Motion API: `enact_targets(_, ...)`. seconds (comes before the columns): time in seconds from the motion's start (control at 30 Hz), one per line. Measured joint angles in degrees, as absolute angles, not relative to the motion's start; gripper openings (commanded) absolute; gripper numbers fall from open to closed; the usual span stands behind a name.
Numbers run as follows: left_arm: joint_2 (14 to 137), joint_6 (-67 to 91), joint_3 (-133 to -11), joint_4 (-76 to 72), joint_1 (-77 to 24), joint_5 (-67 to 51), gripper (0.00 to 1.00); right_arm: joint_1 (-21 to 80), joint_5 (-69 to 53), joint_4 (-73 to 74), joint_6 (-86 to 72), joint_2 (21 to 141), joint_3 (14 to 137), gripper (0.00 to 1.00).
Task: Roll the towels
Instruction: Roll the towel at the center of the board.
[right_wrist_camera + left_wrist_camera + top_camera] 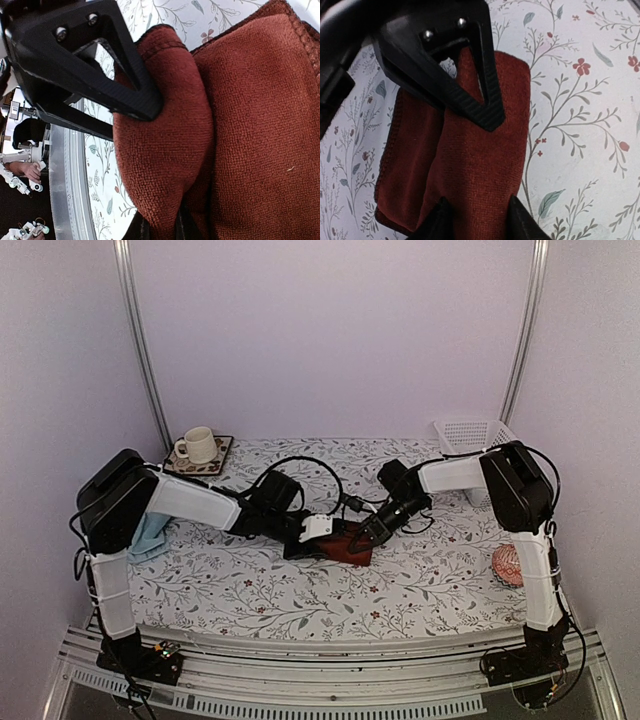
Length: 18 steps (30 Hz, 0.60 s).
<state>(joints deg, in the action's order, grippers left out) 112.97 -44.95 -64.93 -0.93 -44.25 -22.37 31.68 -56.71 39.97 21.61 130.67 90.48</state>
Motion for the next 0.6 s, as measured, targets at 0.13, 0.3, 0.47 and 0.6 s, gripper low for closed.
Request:
enact_targets(0.13, 115.37, -45.32, -66.65, 0.14, -44.25, -22.00, 0.08, 31.53, -56.71, 40.10, 21.61, 130.69, 90.48, 0.16)
enact_targets(0.3, 117.30, -45.84, -70.91, 4.12, -44.12, -22.35, 0.00, 31.05, -56.21, 40.75, 21.61, 130.69, 90.54, 0.38)
enact_targets(0.47, 118.48, -45.89, -74.72, 9.30, -42.68, -25.76, 0.00, 30.79, -52.58, 39.20, 22.61, 128.20, 88.64, 0.56)
enact_targets(0.6, 119.07, -46.17, -78.15, 15.05, -40.99, -30.59, 0.00, 30.65, -46.70, 36.75, 25.04, 122.32, 83.72, 0.70)
